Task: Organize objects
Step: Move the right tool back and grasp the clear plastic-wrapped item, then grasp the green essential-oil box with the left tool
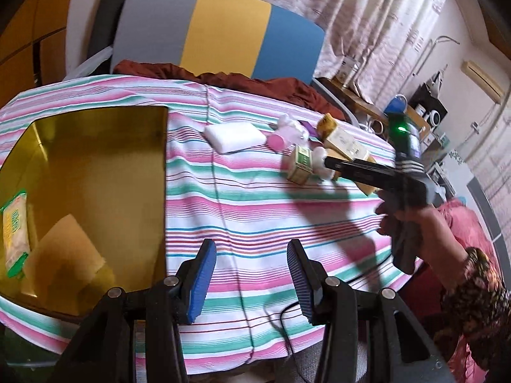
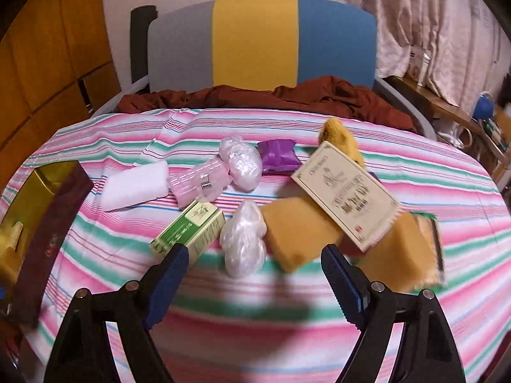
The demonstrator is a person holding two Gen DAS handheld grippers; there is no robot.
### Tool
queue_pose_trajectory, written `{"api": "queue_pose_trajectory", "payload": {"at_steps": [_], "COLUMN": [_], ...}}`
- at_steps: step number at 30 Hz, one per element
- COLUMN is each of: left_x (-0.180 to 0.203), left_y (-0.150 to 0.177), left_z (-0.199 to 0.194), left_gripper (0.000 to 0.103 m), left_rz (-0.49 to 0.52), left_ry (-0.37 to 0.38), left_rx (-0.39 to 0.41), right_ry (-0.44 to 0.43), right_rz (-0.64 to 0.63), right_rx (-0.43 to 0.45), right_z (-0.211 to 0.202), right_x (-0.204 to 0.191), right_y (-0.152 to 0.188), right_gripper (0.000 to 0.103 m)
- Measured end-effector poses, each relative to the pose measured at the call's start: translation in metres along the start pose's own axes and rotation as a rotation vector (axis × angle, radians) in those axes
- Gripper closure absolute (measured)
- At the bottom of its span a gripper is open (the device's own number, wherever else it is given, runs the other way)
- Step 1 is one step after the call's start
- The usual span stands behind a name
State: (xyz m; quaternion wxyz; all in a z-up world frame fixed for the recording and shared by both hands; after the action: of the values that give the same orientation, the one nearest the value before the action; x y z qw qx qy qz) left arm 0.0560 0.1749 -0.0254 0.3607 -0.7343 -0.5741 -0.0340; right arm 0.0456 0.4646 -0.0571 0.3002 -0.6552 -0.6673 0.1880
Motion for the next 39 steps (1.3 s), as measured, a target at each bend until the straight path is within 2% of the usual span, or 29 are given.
{"api": "queue_pose_trajectory", "payload": {"at_steps": [6,12,15,16,20,27,31,37,39], "left_x": [0.010,0.023,0.033,0.037,0.049,0.066,0.078,0.096,0.098], "left_y": [0.003,0.003,0.002,0.001,-0.008,-0.020,-0.025,-0.042,-0.048], "left_z": [0.008,0.019,0.025,0.028,0.039,0.062,0.085,0.127,0.139], "left_gripper": [0.057,0.057,0.057,0.057,0.057,0.057,0.057,0.056,0.057], "left_rz": [0.012,0.035,0.058,0.063,0.069,0.087,0.077,0.055,0.046], "left_ry": [-0.013,-0.016,-0.020,-0.021,-0.008,-0.014,-0.011,0.016,0.001], "left_rx": [-0.010,-0.017,-0.016,-0.017,-0.018,0.006,-0.007,-0.051,-0.054], "right_ry": [-0.010,0.034,0.031,0.027,0.032,-0.034,-0.087,-0.116,-0.119], "right_rz": [-0.074,-0.107,-0.130,-0.147,-0.185,-0.084,-0.009,0.077,0.079], "right_rx": [-0.027,-0.027,-0.004,-0.004,-0.045,-0.121,-0.180,-0.187,-0.188], "right_z": [0.027,0.037,0.036,0.036,0.037,0.027,0.010,-0.001,0.000], "right_x": [-0.007,-0.006,-0.010,-0.013,-0.022,-0.007,-0.001,0.010,0.010], "right_y": [-0.003,-0.004,-0.005,-0.005,-0.007,-0.001,0.017,0.035,0.034], "right_gripper": [0.037,0.048,0.060,0.071,0.072,0.076,0.076,0.077,0.077]}}
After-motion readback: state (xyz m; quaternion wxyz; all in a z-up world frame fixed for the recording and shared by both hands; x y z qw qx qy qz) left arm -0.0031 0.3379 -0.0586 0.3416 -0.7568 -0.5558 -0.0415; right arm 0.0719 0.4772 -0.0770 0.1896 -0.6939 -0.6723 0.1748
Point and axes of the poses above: each gripper's, at about its wrist camera, not at the fingertips, and z roughly the way its jaws point, x to its right, y to its underside, the point moved 1 cm from there along z, roughly the way its jaws point, and after that the axes turned 15 degrees about -z, right-handed, at the moved point
